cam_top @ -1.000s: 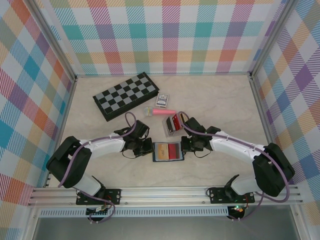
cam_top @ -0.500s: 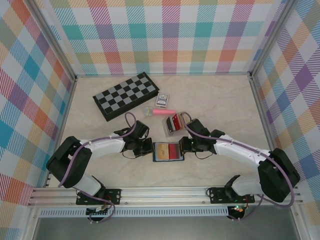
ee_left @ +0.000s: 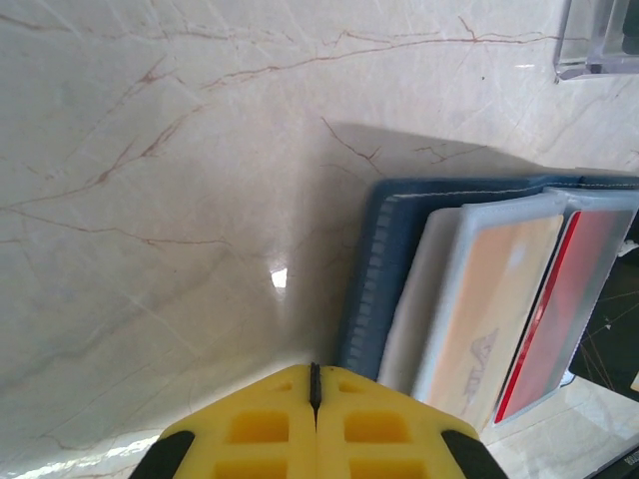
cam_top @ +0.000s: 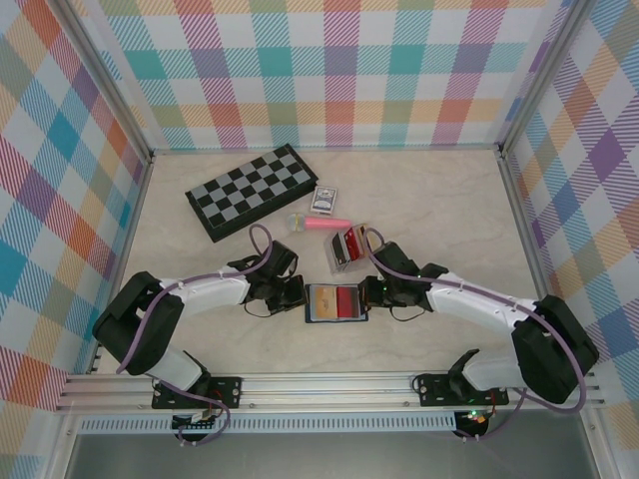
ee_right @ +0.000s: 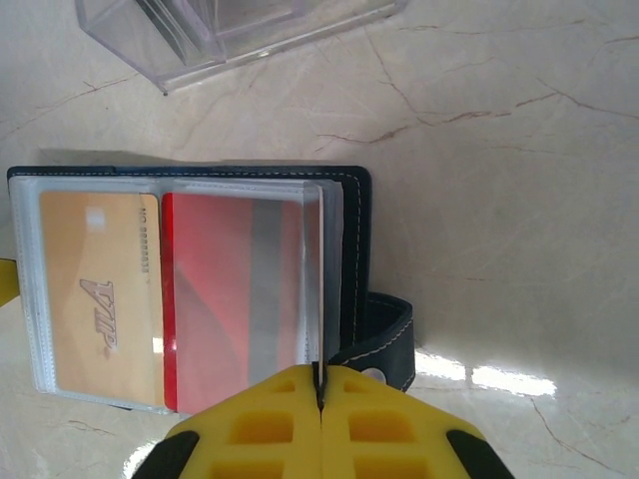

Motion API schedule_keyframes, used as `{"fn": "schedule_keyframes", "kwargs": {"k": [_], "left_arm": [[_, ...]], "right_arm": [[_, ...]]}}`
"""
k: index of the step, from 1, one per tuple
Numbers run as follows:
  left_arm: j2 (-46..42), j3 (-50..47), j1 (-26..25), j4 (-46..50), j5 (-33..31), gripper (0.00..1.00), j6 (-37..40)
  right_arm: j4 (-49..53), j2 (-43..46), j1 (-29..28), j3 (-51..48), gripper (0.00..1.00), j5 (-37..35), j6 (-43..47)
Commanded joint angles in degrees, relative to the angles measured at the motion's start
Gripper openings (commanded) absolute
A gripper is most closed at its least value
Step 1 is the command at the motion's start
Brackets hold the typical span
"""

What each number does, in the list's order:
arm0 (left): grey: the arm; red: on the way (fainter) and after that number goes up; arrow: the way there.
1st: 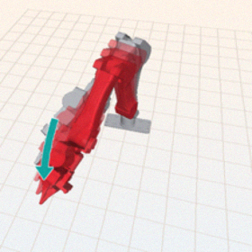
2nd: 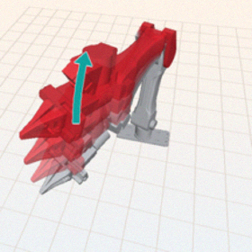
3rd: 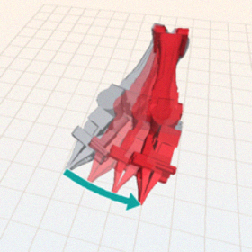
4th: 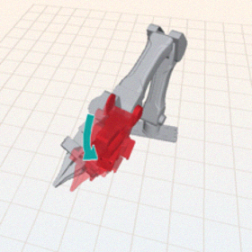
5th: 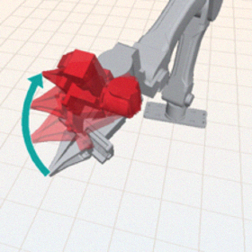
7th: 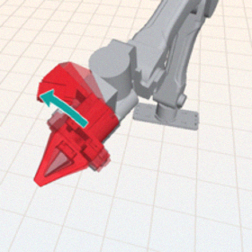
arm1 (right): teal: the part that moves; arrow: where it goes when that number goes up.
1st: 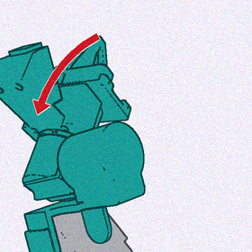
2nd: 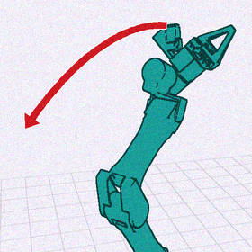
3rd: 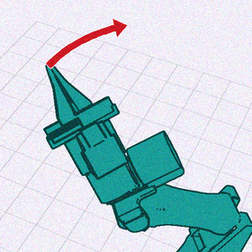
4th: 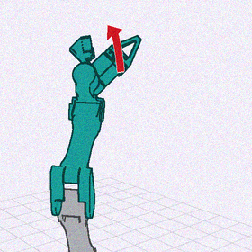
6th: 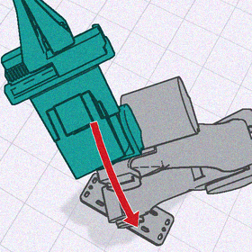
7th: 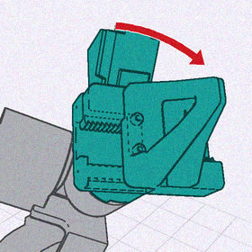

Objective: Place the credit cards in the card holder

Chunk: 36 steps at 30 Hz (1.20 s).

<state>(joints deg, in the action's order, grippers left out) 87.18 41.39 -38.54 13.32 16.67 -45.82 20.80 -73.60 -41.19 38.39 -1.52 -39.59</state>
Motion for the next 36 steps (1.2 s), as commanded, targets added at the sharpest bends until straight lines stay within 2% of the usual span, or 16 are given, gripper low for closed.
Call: {"fn": "schedule_keyframes", "kwargs": {"k": [1,5,15,25,32,36], "left_arm": [[0.2,-0.9,-0.5,-0.4,0.4,0.03,-1.0],[0.1,-1.8,-0.6,-0.3,0.8,0.03,-1.0],[-1.2,-2.8,-0.5,-2.6,0.3,0.05,-2.7],[-10.5,-5.0,-0.6,-1.1,-8.0,0.27,-6.1],[-7.6,-4.6,-0.6,-8.1,-2.2,0.45,-5.7],[-4.8,-4.3,-0.6,-11.6,0.7,0.49,-6.3]], "right_arm": [[-1.8,3.4,0.1,-2.2,0.05,-0.4,-1.6],[-2.7,0.6,0.1,-1.7,0.03,1.8,-1.4],[-3.3,-3.6,0.1,-2.1,0.04,1.4,-1.8],[-6.2,0.8,1.8,-1.6,0.05,6.9,-3.5],[-4.2,3.0,1.8,2.2,0.06,9.8,-0.8],[-5.2,0.7,1.7,4.0,0.06,13.4,-0.8]]}}
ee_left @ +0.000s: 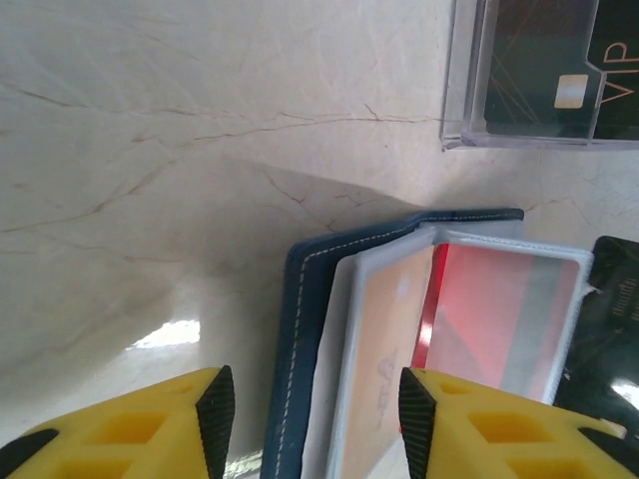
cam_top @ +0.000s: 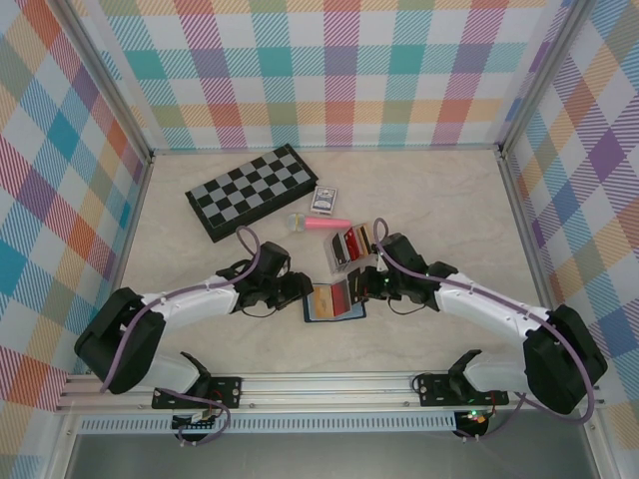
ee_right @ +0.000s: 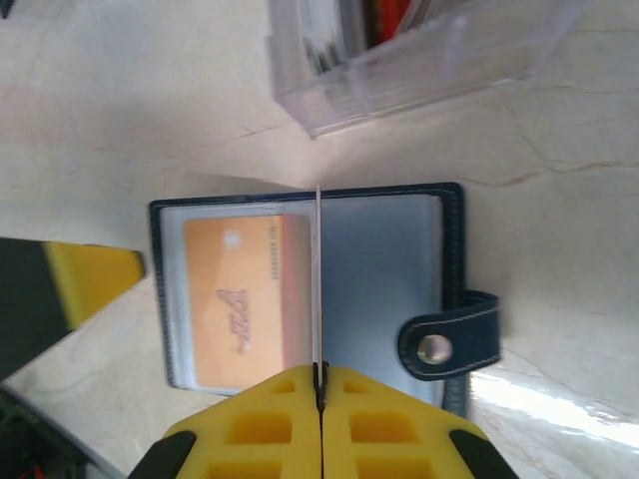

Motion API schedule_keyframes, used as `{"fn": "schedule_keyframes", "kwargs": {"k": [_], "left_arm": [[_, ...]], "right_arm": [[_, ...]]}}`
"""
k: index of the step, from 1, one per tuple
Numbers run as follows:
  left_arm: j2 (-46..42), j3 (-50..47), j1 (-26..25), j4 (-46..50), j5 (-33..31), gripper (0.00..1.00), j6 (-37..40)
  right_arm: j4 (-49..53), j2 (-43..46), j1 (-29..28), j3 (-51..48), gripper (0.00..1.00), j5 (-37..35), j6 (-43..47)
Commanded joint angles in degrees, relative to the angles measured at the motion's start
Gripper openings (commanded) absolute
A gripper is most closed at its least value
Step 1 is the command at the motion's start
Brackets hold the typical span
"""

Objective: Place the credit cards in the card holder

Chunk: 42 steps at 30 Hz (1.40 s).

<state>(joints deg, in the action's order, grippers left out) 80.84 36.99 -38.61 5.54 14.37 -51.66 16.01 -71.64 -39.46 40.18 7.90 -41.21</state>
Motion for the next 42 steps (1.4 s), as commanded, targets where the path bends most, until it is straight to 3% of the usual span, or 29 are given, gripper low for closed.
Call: {"fn": "schedule_keyframes", "kwargs": {"k": [1,10,17,22,26,28,31,35,42], "left_arm": [[1.9,0.3,-0.5,-3.9,3.0,0.48,-0.4],[2.0,1.1,-0.7,-2.3,2.3,0.24,0.5],[2.4,1.4,-0.8,-1.9,2.6,0.13,0.9],[2.7,2.0,-0.8,-1.0,2.4,0.09,1.5],[2.6,2.1,-0.7,0.0,1.9,0.07,2.0],[2.8,2.2,-0.8,0.6,1.5,0.07,2.2],[4.0,2.2,-0.8,0.9,1.3,0.06,2.5],[5.9,2.2,-0.9,0.0,1.3,0.04,2.8],[7.5,2.4,-0.9,-0.2,0.5,0.03,2.9]], "right_arm": [[-0.9,-1.7,0.0,2.5,0.06,4.6,0.5],[-3.8,-4.9,-0.1,4.4,0.07,9.4,0.2],[-2.7,-7.0,-0.3,5.3,0.07,9.0,-0.1],[3.2,-5.8,-0.3,5.7,0.06,0.9,-0.8],[10.0,-0.6,-0.2,5.8,0.06,-9.4,-1.0],[10.8,2.2,0.0,5.3,0.07,-11.3,0.2],[6.1,3.9,0.3,4.2,0.07,-5.0,2.4],[-3.4,-0.5,0.2,1.8,0.06,6.4,-0.6],[-10.9,-5.8,0.0,-2.5,0.06,8.7,-2.0]]}}
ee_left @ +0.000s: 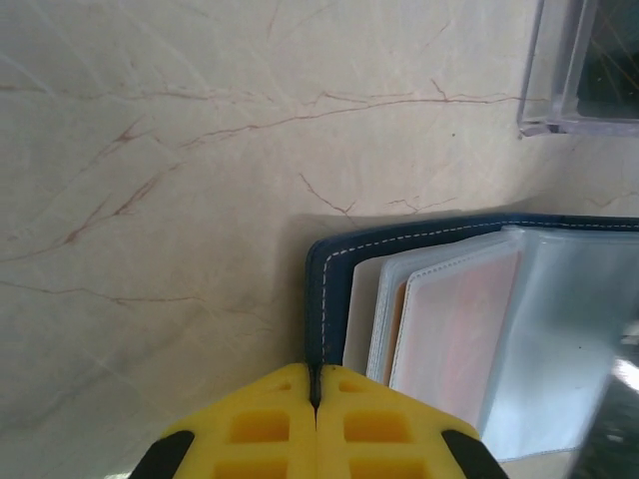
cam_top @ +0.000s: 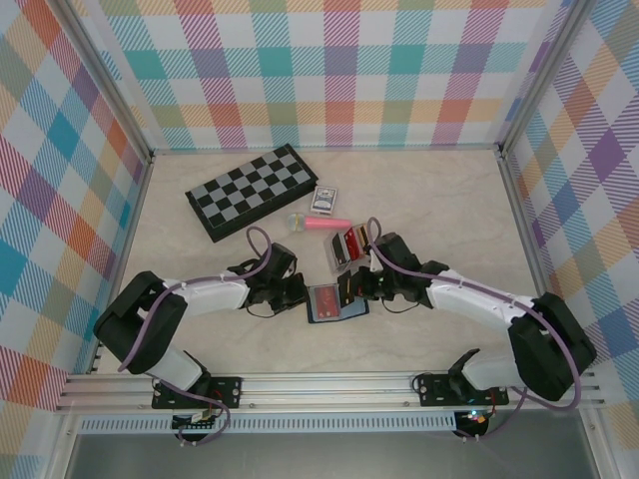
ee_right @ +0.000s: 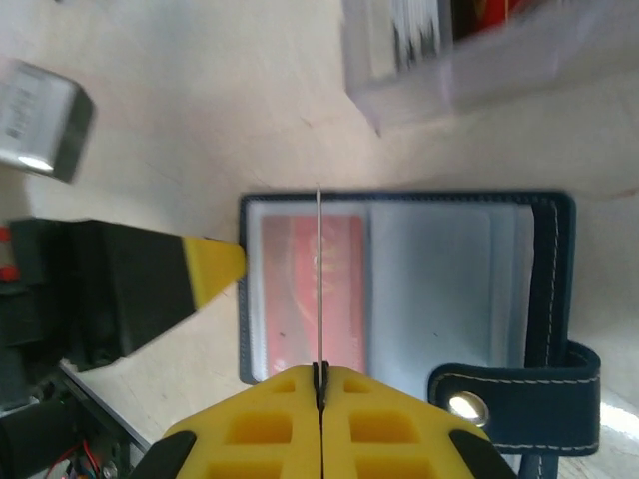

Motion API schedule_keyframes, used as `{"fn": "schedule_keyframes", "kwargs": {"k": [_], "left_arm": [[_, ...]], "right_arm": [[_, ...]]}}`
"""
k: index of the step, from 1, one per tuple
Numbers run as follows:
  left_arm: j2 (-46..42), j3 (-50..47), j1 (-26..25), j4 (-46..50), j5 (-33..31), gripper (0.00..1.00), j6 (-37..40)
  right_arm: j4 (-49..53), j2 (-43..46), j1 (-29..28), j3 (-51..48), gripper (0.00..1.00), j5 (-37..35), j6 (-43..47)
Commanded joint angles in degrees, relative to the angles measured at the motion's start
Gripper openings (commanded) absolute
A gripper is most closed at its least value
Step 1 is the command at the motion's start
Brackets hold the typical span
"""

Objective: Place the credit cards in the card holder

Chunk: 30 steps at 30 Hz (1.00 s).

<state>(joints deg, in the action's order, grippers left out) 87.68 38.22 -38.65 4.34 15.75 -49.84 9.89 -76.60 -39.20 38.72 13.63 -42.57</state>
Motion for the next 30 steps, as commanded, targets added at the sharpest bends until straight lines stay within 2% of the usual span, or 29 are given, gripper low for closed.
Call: {"fn": "schedule_keyframes", "kwargs": {"k": [1,6,18,26,30], "left_arm": [[0.8,1.2,-0.9,0.9,-0.7,0.03,1.1],[1.8,1.4,-0.9,0.8,-0.6,0.03,1.1],[2.7,1.5,-1.0,1.0,-0.7,0.02,0.8],[2.8,1.7,-1.0,1.0,-0.7,0.02,0.9],[2.8,1.6,-1.0,1.3,-0.8,0.01,0.7]], "right_arm": [[-5.4,-1.5,-0.3,-1.4,0.06,3.4,-0.4],[-7.0,-3.6,-0.2,-3.1,0.05,3.2,0.8],[-13.6,-8.8,-0.2,-5.0,0.05,7.9,1.7],[-18.1,-12.8,-0.2,-5.9,0.06,10.8,-1.9],[-15.4,-12.9,-0.2,-4.7,0.07,10.4,-0.2]]}}
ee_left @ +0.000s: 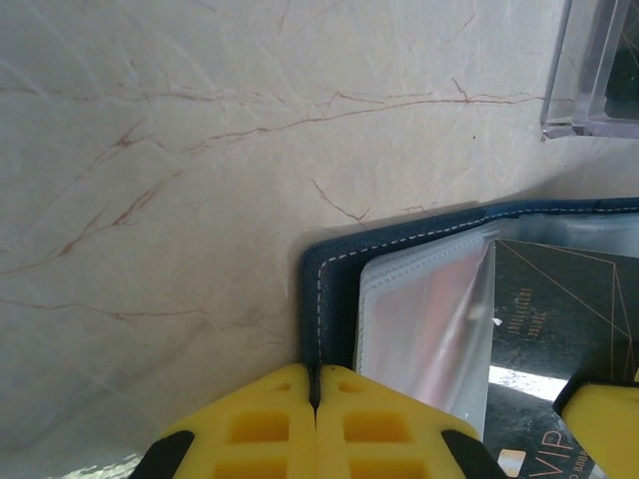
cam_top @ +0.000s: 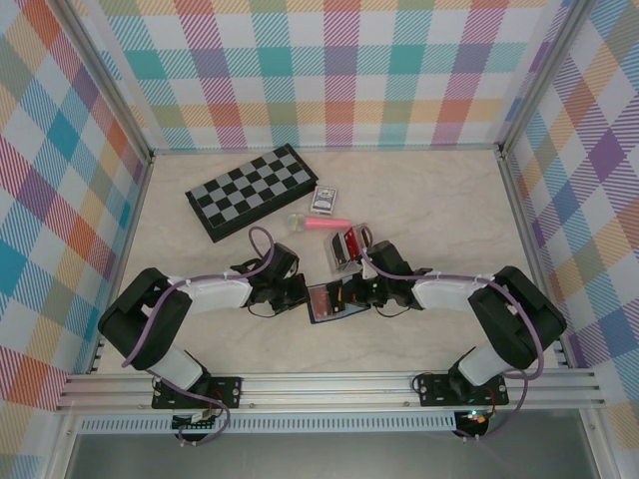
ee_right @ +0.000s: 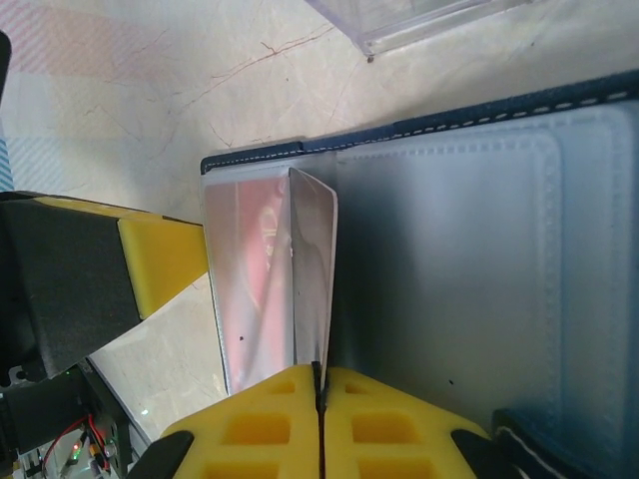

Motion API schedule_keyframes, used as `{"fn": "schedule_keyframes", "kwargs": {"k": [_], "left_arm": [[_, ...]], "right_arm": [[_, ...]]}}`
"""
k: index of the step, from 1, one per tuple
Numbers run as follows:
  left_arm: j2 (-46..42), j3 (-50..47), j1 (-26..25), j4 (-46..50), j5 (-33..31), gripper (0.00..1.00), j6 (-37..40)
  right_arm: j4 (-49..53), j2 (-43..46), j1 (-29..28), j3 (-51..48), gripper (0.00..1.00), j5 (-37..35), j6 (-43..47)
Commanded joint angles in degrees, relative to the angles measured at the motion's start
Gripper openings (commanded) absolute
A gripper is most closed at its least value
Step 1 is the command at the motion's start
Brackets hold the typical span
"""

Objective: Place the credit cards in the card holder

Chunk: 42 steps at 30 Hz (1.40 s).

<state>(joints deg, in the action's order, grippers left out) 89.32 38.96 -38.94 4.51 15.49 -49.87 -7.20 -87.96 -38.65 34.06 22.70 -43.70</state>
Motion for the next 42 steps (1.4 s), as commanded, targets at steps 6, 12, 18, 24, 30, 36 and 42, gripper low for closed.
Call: {"fn": "schedule_keyframes", "kwargs": {"k": [6,12,18,24,30,36,42], "left_arm": [[0.9,0.8,-0.7,1.6,-1.1,0.01,0.7],[1.4,1.2,-0.8,1.6,-0.8,0.01,0.6],[1.9,1.6,-0.8,1.2,-0.2,0.0,0.6],[1.8,1.4,-0.9,1.5,-0.4,0.01,0.8],[1.9,1.4,-0.9,1.4,-0.6,0.0,0.7],[1.9,1.6,-0.8,1.7,-0.5,0.0,0.7],[1.6,1.1,-0.9,1.8,-0.5,0.0,0.7]], "right_arm": [[8.3,2.3,-0.2,-0.1,0.06,-1.1,2.8],[8.3,2.5,-0.2,-0.6,0.06,-0.2,2.2],[3.0,-0.7,-0.1,0.0,0.06,1.6,0.0],[2.1,-3.3,-0.1,2.0,0.07,2.6,-0.2],[3.6,-2.7,-0.1,2.5,0.1,2.5,0.0],[3.8,-0.1,-0.1,1.6,0.06,-3.8,-1.6],[0.7,-0.9,-0.1,0.2,0.05,-4.3,-1.7]]}}
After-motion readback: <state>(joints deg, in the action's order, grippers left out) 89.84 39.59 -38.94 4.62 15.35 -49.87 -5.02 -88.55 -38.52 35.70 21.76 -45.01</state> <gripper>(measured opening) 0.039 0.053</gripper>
